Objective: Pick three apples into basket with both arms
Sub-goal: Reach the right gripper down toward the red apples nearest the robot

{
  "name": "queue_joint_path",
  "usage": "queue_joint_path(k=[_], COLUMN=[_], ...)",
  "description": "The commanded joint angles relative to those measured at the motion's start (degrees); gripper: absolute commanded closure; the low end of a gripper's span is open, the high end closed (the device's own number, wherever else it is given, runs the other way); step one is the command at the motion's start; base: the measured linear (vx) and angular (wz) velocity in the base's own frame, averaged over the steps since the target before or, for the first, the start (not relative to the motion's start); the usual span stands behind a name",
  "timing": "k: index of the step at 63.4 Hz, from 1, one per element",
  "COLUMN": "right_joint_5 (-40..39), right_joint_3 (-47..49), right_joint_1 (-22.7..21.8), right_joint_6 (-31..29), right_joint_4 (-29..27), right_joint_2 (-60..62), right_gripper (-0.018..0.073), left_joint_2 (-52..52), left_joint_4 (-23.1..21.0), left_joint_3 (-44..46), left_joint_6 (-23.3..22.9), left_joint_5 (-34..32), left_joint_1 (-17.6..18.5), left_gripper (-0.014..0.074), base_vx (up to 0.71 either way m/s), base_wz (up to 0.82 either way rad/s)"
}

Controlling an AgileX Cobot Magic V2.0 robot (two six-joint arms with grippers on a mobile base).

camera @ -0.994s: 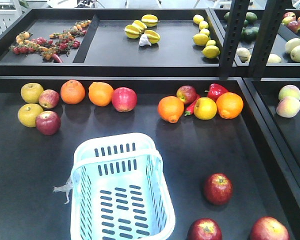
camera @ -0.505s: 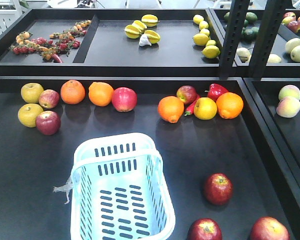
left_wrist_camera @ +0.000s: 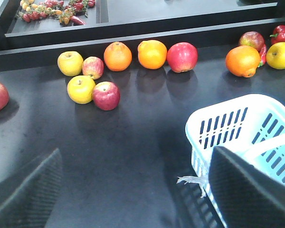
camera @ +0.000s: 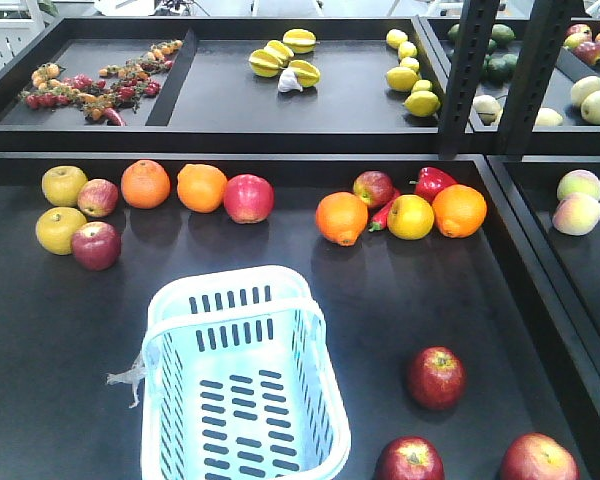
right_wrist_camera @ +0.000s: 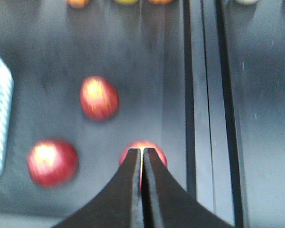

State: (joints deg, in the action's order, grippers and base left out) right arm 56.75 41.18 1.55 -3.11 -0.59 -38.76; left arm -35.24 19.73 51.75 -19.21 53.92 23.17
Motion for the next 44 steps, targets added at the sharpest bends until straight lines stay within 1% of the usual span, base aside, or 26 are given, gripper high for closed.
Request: queue_joint_path(k=[1,8,16,22,27,33,38,44], right_joint_5=[-1.1,1.0,3.3,4.0,3.8,3.3,2.9,2.8], right_joint_3=[1.8,1.8,1.8,1.8,1.8,1.8,1.8,1.8], right_joint_1=[-0.4,-0.4,-0.4,-0.4,-0.2,0.6,2.6,6.0], right_joint_6=[-1.5,-1.5,-0.8,-0.5,-0.8,-2.1,-4.9,-7.6], right_joint_4=[0.6,0.6,0.6,0.6,0.2,-1.0,-3.5,-6.5], right_joint_2=[-0.7,-0.6,-0.6,-0.6,-0.6,-0.8,-1.9,-4.6], right_gripper=[0.0499,0.0398,0.0225,0.0066,-0.0028,-0.0090,-0.0090,-0.0076], left_joint_2=[-0.3,-0.3,-0.3,-0.3,-0.3,-0.3,-0.3,-0.3], left_joint_4=[1.1,1.1,1.1,1.1,1.1,1.1,1.1,1.1], left_joint_3=[1.4,1.4,1.4,1.4,1.4,1.4,1.4,1.4], left_joint_6=[-0.5,-0.5,-0.5,-0.5,-0.5,-0.5,-0.5,-0.5], left_joint_5=[-3.1,-3.1,-3.1,-3.1,-3.1,-3.1,-3.1,-3.1], left_joint_1=[0.2,0.2,0.2,0.2,0.2,0.2,0.2,0.2], left_gripper=[0.0007,0.0007,0.0007,0.0007,0.0007,0.0007,0.0007,0.0007], base_vx=[0.00,0.00,0.00,0.00,0.00,0.00,0.00,0.00], base_wz=[0.00,0.00,0.00,0.00,0.00,0.00,0.00,0.00])
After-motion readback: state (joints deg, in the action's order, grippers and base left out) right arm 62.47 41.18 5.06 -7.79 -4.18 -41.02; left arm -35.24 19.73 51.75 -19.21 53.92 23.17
